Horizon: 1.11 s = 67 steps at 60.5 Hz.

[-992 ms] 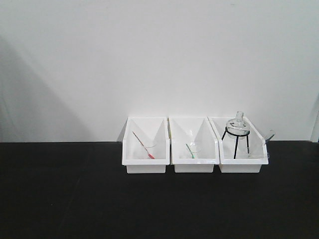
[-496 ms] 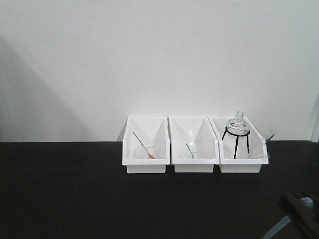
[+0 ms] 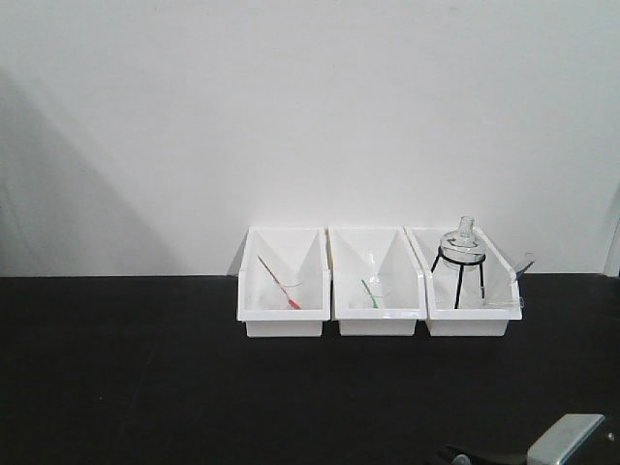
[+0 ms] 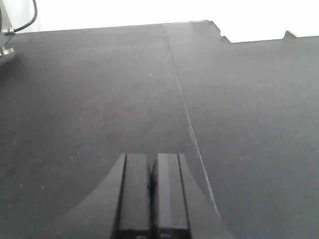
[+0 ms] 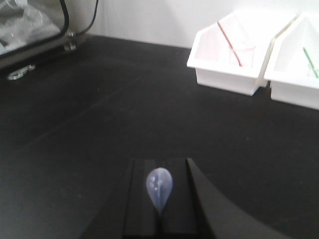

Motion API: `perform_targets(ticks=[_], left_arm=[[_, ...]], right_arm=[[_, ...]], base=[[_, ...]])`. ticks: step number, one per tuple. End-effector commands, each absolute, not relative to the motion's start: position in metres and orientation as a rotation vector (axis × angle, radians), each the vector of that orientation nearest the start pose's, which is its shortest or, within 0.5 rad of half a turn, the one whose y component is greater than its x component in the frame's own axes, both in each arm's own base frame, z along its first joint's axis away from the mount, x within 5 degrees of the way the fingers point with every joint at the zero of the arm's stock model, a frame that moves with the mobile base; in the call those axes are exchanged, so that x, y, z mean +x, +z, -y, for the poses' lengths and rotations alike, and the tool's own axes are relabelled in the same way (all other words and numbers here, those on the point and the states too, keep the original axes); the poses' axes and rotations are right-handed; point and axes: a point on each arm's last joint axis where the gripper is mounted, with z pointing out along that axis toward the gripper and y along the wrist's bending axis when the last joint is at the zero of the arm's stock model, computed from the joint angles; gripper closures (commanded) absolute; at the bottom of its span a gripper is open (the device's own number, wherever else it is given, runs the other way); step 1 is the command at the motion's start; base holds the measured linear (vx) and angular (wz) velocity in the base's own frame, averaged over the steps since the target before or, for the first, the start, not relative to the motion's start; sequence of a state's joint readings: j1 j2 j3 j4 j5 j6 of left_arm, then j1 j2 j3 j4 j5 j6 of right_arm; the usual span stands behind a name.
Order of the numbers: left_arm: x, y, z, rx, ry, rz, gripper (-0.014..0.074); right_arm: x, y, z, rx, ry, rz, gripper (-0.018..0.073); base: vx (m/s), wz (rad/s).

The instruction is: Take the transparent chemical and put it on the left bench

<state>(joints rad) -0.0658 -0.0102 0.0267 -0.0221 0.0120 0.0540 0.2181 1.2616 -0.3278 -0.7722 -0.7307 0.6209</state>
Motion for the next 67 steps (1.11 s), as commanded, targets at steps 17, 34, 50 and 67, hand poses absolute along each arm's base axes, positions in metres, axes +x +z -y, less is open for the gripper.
perform_targets(ticks=[17, 34, 50, 67], left_arm=[[0.055, 0.206, 0.004, 0.064, -0.035, -1.429, 0.0600], [0.055, 0.206, 0.004, 0.064, -0.035, -1.429, 0.0600], [0.055, 0.206, 0.004, 0.064, -0.035, -1.429, 0.0600], [0.055, 0.206, 0.004, 0.064, -0.035, -1.429, 0.0600]], right_arm=[[0.205, 0.220, -0.093, -0.567, 0.640, -1.642, 0.0071], [0.205, 0.222, -0.094, -0.564, 0.652, -1.619, 0.0029], [0.208, 0.233, -0.091, -0.455, 0.684, -1.531, 0.0029], [0.203, 0.257, -0.079, -0.350, 0.590, -1.421, 0.0127]], base=[[0.00, 0.00], [0.00, 0.00], [0.00, 0.00], [0.00, 0.00]])
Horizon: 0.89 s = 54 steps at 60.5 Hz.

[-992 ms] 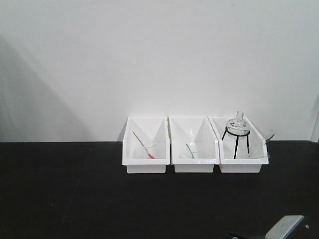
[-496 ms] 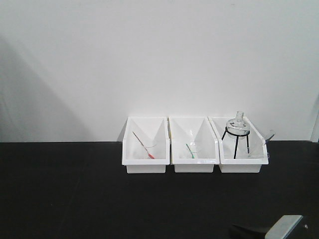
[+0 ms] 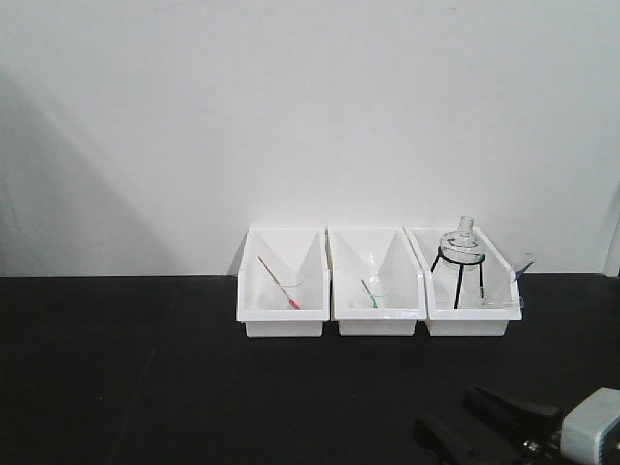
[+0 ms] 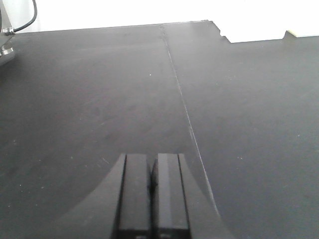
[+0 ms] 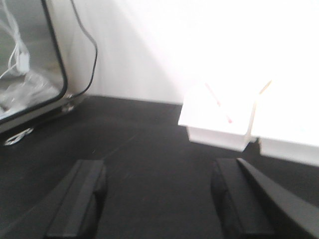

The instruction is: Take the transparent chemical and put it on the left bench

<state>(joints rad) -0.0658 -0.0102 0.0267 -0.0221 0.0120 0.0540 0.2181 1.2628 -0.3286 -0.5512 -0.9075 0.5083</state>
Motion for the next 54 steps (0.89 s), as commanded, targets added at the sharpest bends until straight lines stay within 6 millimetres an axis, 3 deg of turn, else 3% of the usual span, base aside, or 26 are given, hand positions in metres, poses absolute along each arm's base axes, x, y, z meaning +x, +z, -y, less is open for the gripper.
perform_targets(ticks=[1, 17, 26, 35, 54], left_arm=[[0.055, 0.206, 0.004, 0.064, -0.035, -1.429, 0.0600], [0.055, 0.206, 0.004, 0.064, -0.035, -1.429, 0.0600], [0.055, 0.206, 0.004, 0.064, -0.035, -1.429, 0.0600], [0.055, 0.206, 0.004, 0.064, -0.035, -1.429, 0.0600], [0.055, 0.206, 0.004, 0.064, -0.035, -1.429, 0.0600]], right_arm=[[0.201, 0.259, -0.078, -0.339, 0.577, -1.427, 0.0150], [0.159, 0.273, -0.046, -0.250, 0.284, -1.700, 0.0568], [0.124, 0.276, -0.022, -0.127, 0.125, -1.819, 0.0569], [0.101, 0.277, -0.009, -0.056, 0.056, -1.845, 0.0567], [0.087, 0.278, -0.003, -0.007, 0.038, -1.843, 0.0567]], base=[[0.00, 0.00], [0.00, 0.00], [0.00, 0.00], [0.00, 0.00], [0.00, 0.00]])
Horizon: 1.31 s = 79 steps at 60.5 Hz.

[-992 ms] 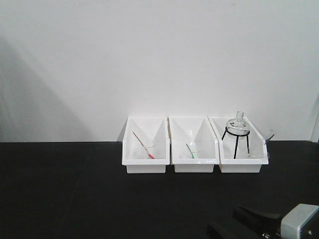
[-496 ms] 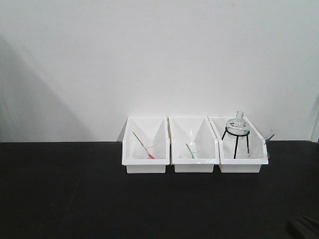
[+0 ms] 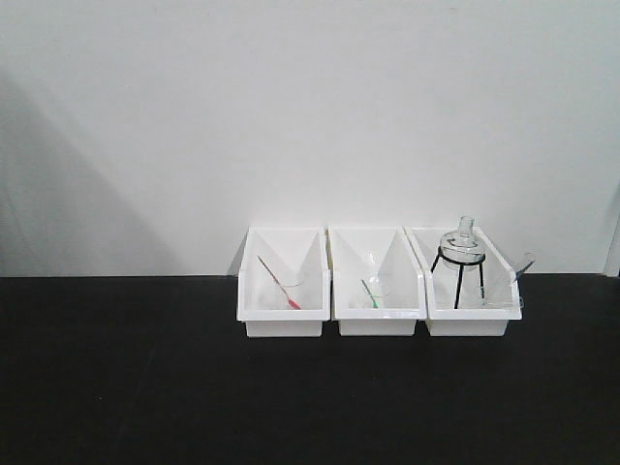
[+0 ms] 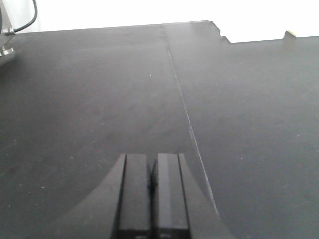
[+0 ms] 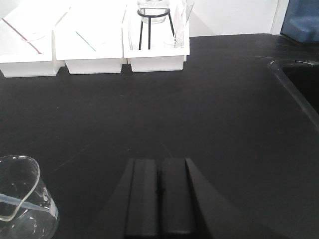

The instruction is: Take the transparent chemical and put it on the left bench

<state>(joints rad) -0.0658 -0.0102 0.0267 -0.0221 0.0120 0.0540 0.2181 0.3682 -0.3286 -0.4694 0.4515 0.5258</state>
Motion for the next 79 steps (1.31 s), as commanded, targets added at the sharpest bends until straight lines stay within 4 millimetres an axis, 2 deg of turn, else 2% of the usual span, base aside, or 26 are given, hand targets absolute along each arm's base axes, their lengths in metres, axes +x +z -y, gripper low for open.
perform_targets(ticks=[1, 13, 20, 26, 36, 38, 44, 47, 60, 79], left_arm=[[0.055, 0.206, 0.004, 0.064, -0.035, -1.429, 0.0600], [0.055, 0.206, 0.004, 0.064, -0.035, -1.429, 0.0600], [0.055, 0.206, 0.004, 0.064, -0.035, -1.429, 0.0600], [0.055, 0.206, 0.004, 0.064, -0.035, -1.429, 0.0600], [0.055, 0.206, 0.004, 0.064, -0.035, -1.429, 0.0600], [0.055, 0.206, 0.004, 0.064, -0.035, -1.429, 0.0600], [0.055, 0.206, 0.004, 0.064, -0.035, -1.429, 0.0600], [0.055, 0.206, 0.004, 0.064, -0.035, -1.429, 0.0600], [0.055, 0.206, 0.004, 0.064, -0.035, -1.429, 0.0600], [0.055, 0.206, 0.004, 0.064, -0.035, -1.429, 0.0600]], right_arm=[[0.087, 0.278, -0.003, -0.007, 0.038, -1.843, 0.0567], [0.087, 0.278, -0.003, -0.006, 0.041, -1.843, 0.0567], [0.085, 0.276, -0.006, 0.020, 0.119, -1.853, 0.0567], [0.083, 0.269, -0.012, -0.075, 0.157, -1.811, 0.0567], [0.074, 0.234, -0.016, -0.123, 0.212, -1.641, 0.0567], [0.070, 0.221, -0.015, -0.115, 0.224, -1.609, 0.0567], [0.065, 0.197, -0.013, -0.091, 0.210, -1.592, 0.0567], [0.064, 0.193, -0.010, -0.058, 0.188, -1.635, 0.0567], [0.056, 0.197, -0.001, 0.028, 0.046, -1.553, 0.0567], [0.056, 0.196, -0.001, 0.008, 0.034, -1.562, 0.0567]], base=[[0.00, 0.00], [0.00, 0.00], [0.00, 0.00], [0.00, 0.00], [0.00, 0.00], [0.00, 0.00], [0.00, 0.00], [0.00, 0.00], [0.00, 0.00], [0.00, 0.00]])
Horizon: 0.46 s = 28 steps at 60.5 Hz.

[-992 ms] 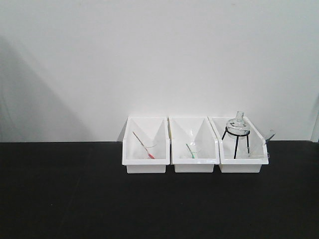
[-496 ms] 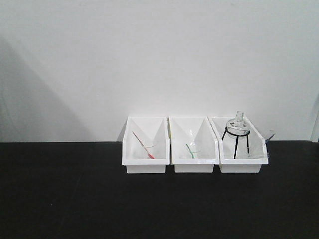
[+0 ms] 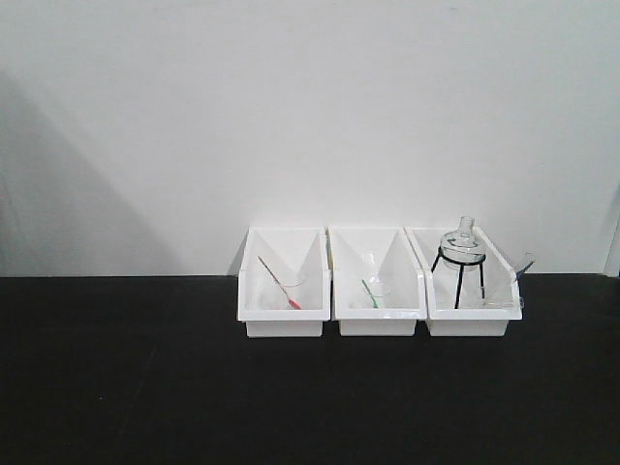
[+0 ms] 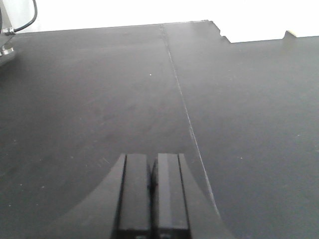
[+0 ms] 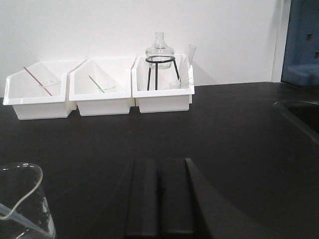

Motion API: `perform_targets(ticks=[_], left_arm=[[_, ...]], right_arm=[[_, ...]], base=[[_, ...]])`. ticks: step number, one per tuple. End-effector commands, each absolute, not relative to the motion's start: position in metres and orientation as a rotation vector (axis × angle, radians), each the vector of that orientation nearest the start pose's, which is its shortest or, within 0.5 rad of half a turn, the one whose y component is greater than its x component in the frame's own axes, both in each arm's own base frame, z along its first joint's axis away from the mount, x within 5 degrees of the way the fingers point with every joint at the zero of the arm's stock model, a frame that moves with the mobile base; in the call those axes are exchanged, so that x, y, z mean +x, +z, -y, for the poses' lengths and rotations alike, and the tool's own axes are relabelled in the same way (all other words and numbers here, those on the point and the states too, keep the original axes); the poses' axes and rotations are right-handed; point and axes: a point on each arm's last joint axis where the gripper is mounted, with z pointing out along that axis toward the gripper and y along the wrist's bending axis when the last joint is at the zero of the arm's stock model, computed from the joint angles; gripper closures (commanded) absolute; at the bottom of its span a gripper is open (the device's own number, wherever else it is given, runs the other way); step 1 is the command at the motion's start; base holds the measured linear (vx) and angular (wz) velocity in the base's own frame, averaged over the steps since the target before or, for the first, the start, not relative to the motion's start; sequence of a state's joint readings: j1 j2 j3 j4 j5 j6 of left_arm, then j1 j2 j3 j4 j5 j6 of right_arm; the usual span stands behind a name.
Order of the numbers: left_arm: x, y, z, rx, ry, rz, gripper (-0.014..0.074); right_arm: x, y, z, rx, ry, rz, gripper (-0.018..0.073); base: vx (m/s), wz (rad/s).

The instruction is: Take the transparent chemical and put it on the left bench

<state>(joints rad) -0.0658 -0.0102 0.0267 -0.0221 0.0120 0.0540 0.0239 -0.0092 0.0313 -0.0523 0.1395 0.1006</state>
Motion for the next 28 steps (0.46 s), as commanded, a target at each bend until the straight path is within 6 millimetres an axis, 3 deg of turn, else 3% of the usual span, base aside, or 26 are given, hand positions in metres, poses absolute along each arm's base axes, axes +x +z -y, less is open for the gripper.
perform_targets(ticks=[1, 28], left_arm=[[0.0550, 0.2063, 0.0036, 0.064, -0.035, -1.429, 0.0600], [0.0550, 0.2063, 0.0036, 0.064, -0.035, -1.429, 0.0600]], right_arm=[[0.0563, 0.1959, -0.0008, 0.008, 0.034, -1.562, 0.0567], [0.0563, 0.1959, -0.0006, 0.010, 0.032, -1.562, 0.0567]], base=[[0.00, 0.00], [0.00, 0.00]])
